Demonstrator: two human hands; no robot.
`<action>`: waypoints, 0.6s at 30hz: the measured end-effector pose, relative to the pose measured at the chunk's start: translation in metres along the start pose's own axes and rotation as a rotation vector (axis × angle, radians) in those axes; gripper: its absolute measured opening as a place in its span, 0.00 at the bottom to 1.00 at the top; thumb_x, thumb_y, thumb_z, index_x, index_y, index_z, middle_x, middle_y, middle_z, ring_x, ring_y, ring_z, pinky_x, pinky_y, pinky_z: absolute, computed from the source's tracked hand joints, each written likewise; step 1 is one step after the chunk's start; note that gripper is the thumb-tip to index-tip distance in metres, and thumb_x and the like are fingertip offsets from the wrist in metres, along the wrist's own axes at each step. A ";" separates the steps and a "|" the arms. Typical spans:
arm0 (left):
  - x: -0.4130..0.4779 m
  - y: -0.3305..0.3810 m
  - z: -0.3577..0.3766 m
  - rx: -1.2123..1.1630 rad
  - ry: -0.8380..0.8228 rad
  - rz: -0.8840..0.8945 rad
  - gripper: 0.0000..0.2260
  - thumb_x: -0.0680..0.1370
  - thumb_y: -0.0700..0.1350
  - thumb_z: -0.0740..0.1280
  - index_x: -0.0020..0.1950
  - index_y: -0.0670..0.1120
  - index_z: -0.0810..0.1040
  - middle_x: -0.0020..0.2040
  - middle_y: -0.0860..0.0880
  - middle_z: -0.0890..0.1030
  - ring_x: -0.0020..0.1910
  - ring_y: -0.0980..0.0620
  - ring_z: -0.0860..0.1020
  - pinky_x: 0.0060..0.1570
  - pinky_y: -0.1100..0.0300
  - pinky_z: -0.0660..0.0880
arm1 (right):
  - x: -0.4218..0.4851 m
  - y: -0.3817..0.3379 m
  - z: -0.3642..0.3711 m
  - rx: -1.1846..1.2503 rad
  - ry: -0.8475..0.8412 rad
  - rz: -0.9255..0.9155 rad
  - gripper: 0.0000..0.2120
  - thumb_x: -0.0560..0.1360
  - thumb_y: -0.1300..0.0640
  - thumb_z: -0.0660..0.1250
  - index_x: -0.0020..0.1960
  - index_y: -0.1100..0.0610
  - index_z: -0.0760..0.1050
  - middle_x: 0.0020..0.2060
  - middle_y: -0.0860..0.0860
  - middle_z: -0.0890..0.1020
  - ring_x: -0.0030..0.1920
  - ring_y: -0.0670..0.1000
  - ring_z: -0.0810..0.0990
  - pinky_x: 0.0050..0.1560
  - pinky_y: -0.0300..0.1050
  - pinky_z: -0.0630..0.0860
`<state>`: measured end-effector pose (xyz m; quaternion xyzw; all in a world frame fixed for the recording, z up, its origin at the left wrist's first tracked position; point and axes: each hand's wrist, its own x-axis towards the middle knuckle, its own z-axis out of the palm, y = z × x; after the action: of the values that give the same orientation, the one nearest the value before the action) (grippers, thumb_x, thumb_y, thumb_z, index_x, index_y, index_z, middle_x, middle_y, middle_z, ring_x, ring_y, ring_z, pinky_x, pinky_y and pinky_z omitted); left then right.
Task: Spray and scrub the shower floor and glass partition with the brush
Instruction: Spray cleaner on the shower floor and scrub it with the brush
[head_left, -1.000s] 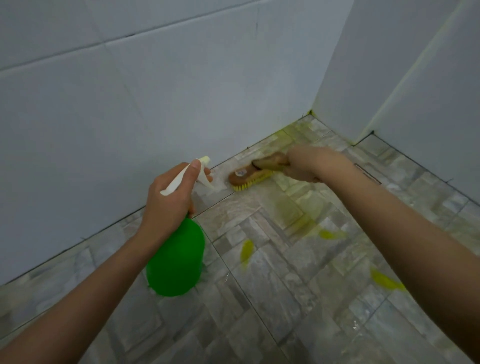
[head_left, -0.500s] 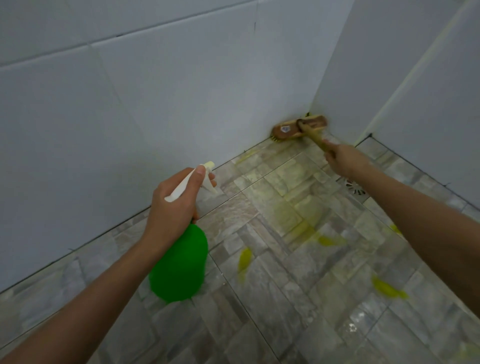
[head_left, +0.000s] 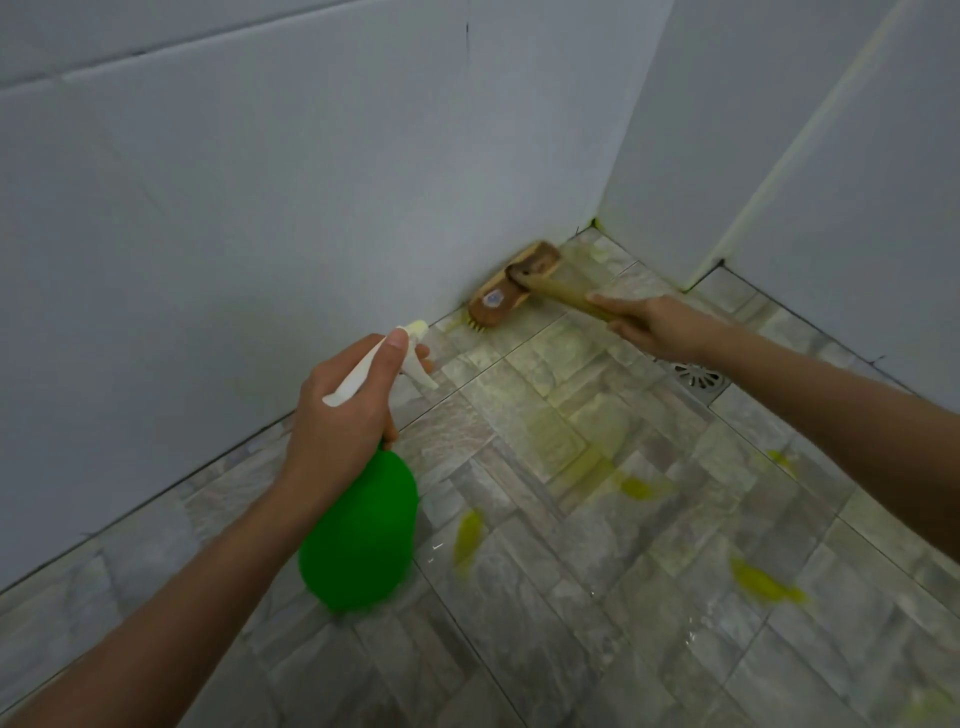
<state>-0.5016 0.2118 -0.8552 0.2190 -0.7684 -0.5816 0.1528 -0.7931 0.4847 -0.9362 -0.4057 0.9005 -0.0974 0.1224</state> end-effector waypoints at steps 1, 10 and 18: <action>0.001 0.000 0.002 0.002 -0.006 -0.003 0.17 0.78 0.65 0.59 0.46 0.60 0.85 0.45 0.35 0.84 0.24 0.50 0.73 0.29 0.53 0.76 | -0.002 0.006 0.002 -0.009 -0.011 -0.034 0.24 0.81 0.54 0.58 0.75 0.44 0.59 0.34 0.54 0.79 0.30 0.54 0.75 0.34 0.47 0.73; 0.009 0.002 0.008 -0.002 0.004 0.018 0.17 0.80 0.62 0.58 0.45 0.59 0.85 0.44 0.36 0.84 0.24 0.51 0.73 0.30 0.55 0.76 | -0.001 0.007 0.000 0.013 0.002 0.029 0.24 0.81 0.54 0.59 0.75 0.46 0.60 0.35 0.56 0.78 0.33 0.56 0.76 0.37 0.46 0.72; 0.011 -0.001 0.010 -0.004 -0.001 0.001 0.16 0.77 0.65 0.59 0.44 0.62 0.84 0.44 0.35 0.84 0.23 0.50 0.73 0.31 0.53 0.76 | 0.003 0.009 0.000 0.032 0.094 0.193 0.24 0.81 0.55 0.59 0.76 0.46 0.59 0.33 0.56 0.77 0.30 0.53 0.73 0.34 0.46 0.69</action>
<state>-0.5154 0.2139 -0.8592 0.2179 -0.7673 -0.5834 0.1531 -0.8014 0.4883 -0.9386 -0.3099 0.9386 -0.1183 0.0953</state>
